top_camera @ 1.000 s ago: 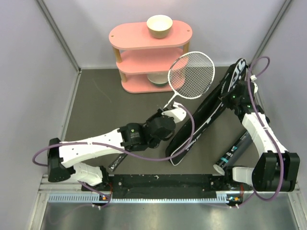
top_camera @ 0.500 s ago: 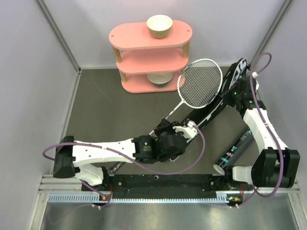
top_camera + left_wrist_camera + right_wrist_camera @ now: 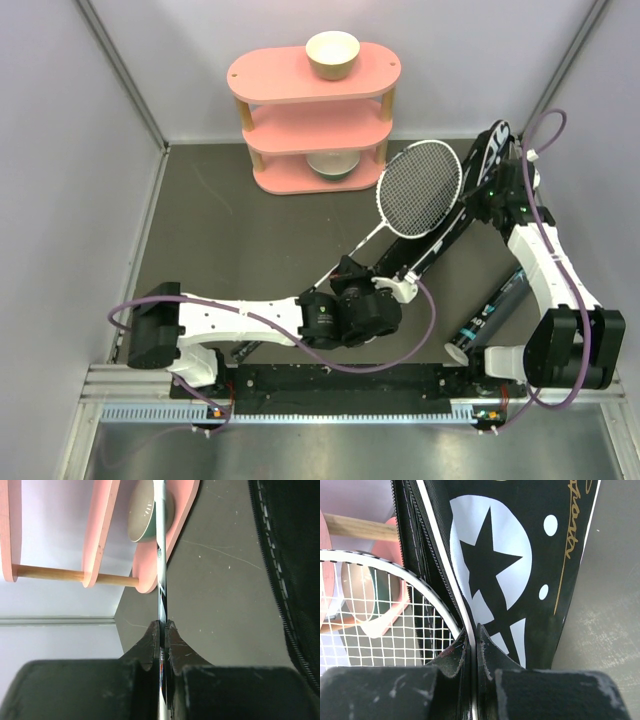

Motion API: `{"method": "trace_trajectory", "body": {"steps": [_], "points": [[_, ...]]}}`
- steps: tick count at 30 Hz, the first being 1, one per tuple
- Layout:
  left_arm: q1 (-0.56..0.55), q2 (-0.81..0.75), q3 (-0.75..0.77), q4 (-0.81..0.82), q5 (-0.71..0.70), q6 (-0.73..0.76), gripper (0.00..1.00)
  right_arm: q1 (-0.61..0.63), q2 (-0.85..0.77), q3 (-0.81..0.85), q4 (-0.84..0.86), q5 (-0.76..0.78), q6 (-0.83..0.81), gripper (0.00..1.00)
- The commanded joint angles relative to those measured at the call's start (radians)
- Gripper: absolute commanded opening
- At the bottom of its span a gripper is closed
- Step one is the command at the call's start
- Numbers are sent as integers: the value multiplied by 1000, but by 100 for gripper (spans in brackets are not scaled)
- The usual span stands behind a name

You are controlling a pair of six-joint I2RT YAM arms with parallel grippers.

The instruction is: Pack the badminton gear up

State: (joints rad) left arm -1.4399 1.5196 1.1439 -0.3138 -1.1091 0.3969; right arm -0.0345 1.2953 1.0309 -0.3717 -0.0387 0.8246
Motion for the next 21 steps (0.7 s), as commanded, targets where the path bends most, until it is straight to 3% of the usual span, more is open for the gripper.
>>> {"method": "trace_trajectory", "body": {"steps": [1,16,21], "points": [[-14,34,10,58,-46,49,0,-7,-24,72,57,-26,31,0],[-30,146,65,148,20,194,0,-7,-42,-12,215,-190,-7,0],[-24,221,158,163,57,197,0,-7,-50,-83,303,-274,-4,0]]}}
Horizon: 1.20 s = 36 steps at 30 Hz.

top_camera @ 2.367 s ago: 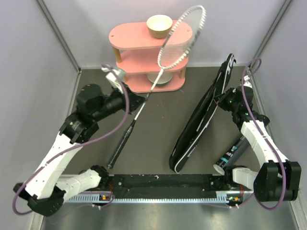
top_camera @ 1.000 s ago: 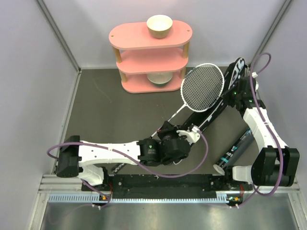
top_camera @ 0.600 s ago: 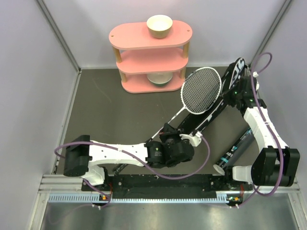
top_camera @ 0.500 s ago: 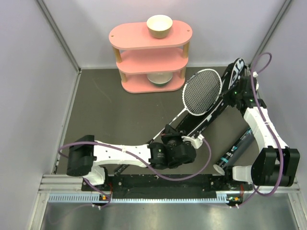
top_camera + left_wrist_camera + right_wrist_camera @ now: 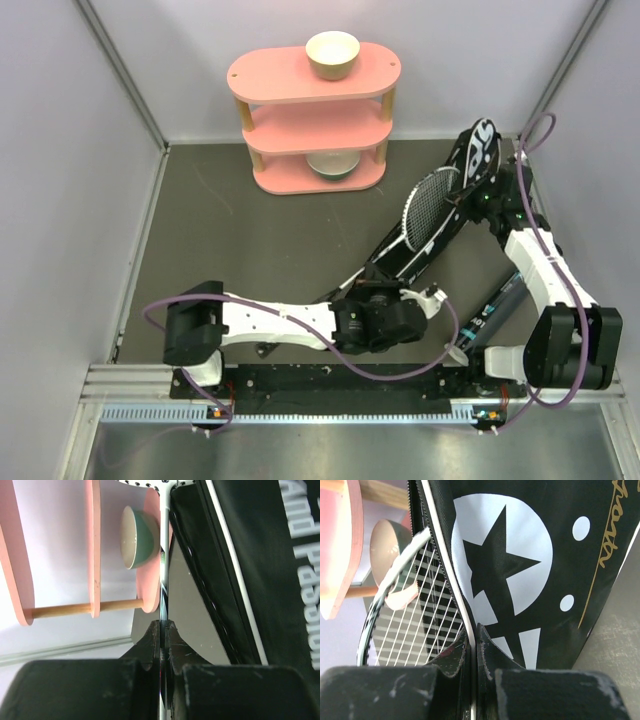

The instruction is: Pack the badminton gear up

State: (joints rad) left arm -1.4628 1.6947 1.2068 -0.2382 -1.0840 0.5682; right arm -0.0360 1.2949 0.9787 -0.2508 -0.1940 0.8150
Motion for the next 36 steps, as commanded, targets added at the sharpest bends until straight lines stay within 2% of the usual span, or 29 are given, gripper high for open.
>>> {"method": "trace_trajectory", "body": {"steps": [1,9,13,19,22,24,25,26,29,36], "points": [[-1,55,120,89,44,25,0,-5,-57,-44,198,-149,7,0],[54,143,197,211,105,9,0,-5,-88,-166,330,-242,62,0],[99,227,301,231,85,7,0,-4,-89,-216,395,-294,119,0],[165,388,430,400,55,82,0,-4,-109,-265,436,-314,170,0],[197,445,493,372,102,64,0,-2,-114,-271,436,-318,177,0],[199,447,517,298,234,4,0,-4,-115,-270,432,-320,171,0],[197,444,554,184,278,-25,0,-4,-114,-270,432,-320,170,0],[199,439,580,124,389,-101,0,-4,-114,-270,432,-320,168,0],[202,419,642,-34,601,-207,0,-4,-111,-270,436,-320,168,0],[300,396,658,-142,878,-382,0,-4,-111,-264,440,-337,174,0]]}}
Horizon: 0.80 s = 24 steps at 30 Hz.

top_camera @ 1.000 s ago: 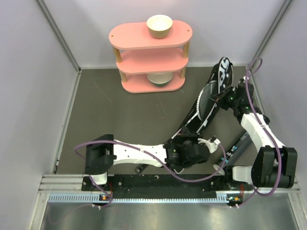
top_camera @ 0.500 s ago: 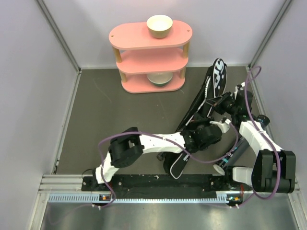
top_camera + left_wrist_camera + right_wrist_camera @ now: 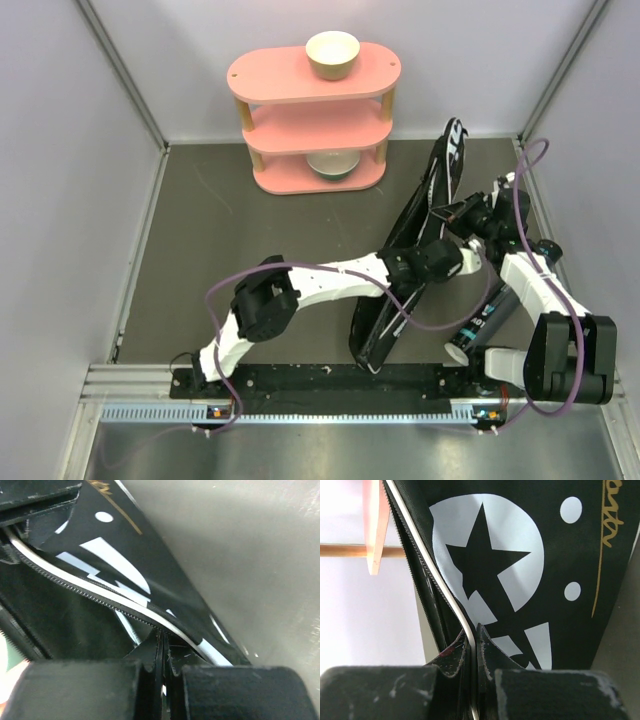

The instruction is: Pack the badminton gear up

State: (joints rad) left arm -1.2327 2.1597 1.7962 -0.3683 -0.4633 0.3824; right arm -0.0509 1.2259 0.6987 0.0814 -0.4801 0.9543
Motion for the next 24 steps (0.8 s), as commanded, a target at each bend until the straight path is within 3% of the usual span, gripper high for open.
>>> {"method": "trace_trajectory", "body": {"steps": [1,3,8,11,17,24], "points": [[81,-70,77,-30,281,-210,0,11,-43,22,100,-48,26,0],[111,-90,97,-88,374,-266,3,11,-49,28,77,-35,14,0],[151,-252,19,-129,578,-413,36,11,-51,48,46,-22,-22,0],[164,-362,-82,-112,685,-480,46,10,-49,58,29,-8,-45,0],[174,-537,-294,-89,742,-599,49,10,-51,74,-6,5,-81,0],[183,-549,-419,-101,804,-703,47,10,-52,79,-8,0,-88,0]]}}
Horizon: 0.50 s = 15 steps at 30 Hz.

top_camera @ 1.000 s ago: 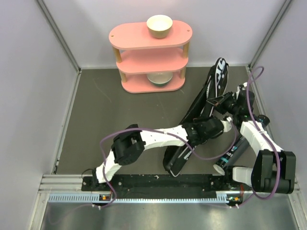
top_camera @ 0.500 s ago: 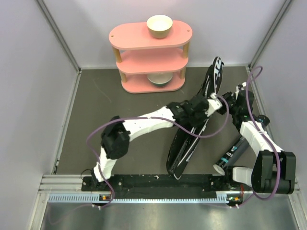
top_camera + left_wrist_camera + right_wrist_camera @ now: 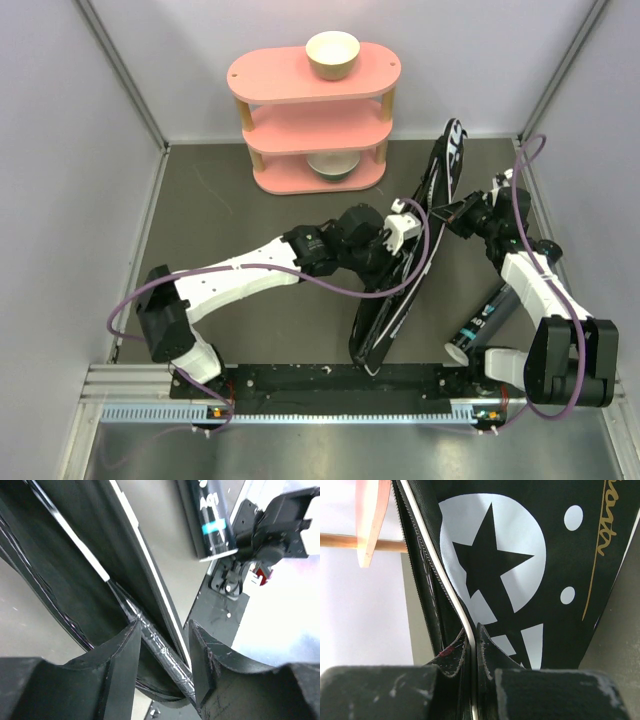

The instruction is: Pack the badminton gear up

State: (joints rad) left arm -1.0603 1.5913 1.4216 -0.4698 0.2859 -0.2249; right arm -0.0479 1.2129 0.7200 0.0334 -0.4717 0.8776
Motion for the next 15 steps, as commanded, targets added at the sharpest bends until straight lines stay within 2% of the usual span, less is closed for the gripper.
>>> {"method": "trace_trajectory", "body": {"steps": [1,5,15], "points": [[14,25,-53,10,50,-119,47,6,-41,58,42,-11,-9,0],[22,53,-85,69,32,-168,47,8,-46,56,39,-13,-9,0],[29,171,-69,89,36,-191,44,6,-49,50,34,-15,-19,0]]}}
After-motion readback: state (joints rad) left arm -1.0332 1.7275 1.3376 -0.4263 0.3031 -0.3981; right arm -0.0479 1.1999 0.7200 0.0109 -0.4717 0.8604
